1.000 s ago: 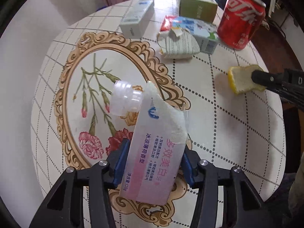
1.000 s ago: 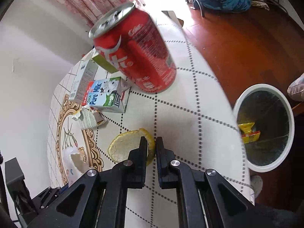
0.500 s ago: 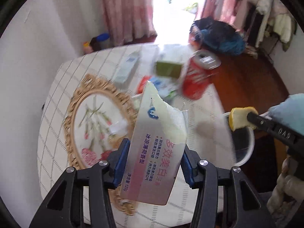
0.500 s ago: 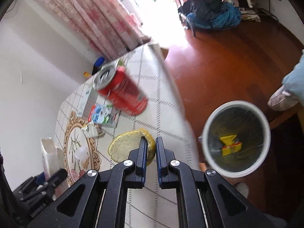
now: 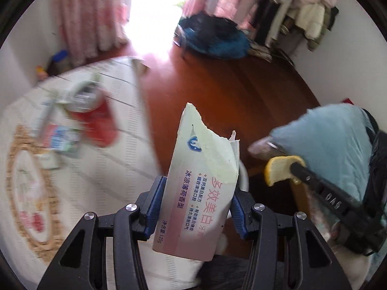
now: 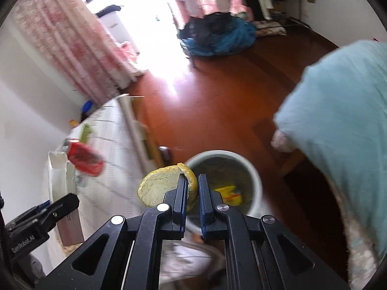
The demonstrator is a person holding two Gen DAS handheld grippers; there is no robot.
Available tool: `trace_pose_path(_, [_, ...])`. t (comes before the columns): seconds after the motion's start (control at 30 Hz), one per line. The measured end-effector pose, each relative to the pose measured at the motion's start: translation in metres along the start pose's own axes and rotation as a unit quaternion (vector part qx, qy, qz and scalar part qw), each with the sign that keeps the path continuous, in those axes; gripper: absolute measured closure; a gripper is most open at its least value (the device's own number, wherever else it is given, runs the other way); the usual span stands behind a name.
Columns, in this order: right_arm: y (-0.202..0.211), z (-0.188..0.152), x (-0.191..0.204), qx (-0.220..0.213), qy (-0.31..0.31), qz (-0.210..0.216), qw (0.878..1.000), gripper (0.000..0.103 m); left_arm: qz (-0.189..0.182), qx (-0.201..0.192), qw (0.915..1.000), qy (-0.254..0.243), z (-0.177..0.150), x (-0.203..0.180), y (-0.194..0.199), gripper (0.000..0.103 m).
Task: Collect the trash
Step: 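Carry the peel and tissue pack over the bin and release both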
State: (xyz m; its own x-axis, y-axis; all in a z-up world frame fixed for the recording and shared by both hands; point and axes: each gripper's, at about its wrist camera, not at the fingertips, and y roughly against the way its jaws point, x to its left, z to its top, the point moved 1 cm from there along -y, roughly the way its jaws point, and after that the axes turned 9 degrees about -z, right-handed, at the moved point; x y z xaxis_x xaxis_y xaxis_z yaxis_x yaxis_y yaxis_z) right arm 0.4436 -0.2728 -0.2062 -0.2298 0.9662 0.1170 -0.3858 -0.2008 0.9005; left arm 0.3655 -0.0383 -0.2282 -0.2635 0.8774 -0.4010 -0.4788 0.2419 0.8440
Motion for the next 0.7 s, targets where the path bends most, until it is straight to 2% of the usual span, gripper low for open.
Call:
trace_pose_path(0.13, [-0.030, -0.001, -0.036, 0.023, -0.006, -0.030, 0.999, 0.094, -0.044, 0.057, 0.9974, 0.008, 0.010, -0.026, -0.058, 0.056])
trace_pose_path(0.23, [-0.060, -0.007, -0.055, 0.047, -0.006, -0.048, 0.998, 0.094, -0.066, 0.096, 0.9928, 0.027, 0.016, -0.030, -0.097, 0.056])
trace_pose_path(0.43, [-0.114, -0.019, -0.070, 0.087, -0.007, -0.064, 0.994, 0.094, -0.091, 0.165, 0.9806, 0.054, 0.025, -0.023, -0.158, 0.055])
trace_pose_path(0.53, [-0.136, -0.022, -0.071, 0.101, -0.005, -0.068, 0.993, 0.094, -0.089, 0.173, 0.9782, 0.071, 0.030, -0.015, -0.172, 0.051])
trace_pose_path(0.57, [-0.142, -0.024, -0.070, 0.104, -0.003, -0.067, 0.992, 0.094, -0.089, 0.173, 0.9782, 0.073, 0.031, -0.013, -0.173, 0.047])
trace_pose_path(0.63, [-0.156, -0.026, -0.067, 0.118, 0.004, -0.069, 0.991, 0.094, -0.087, 0.167, 0.9788, 0.079, 0.033, -0.009, -0.175, 0.007])
trace_pose_path(0.67, [-0.159, -0.027, -0.066, 0.124, 0.004, -0.069, 0.990, 0.093, -0.088, 0.163, 0.9791, 0.083, 0.034, -0.005, -0.174, 0.000])
trace_pose_path(0.7, [-0.164, -0.028, -0.065, 0.131, 0.006, -0.068, 0.989, 0.089, -0.083, 0.162, 0.9799, 0.083, 0.033, -0.001, -0.173, 0.000])
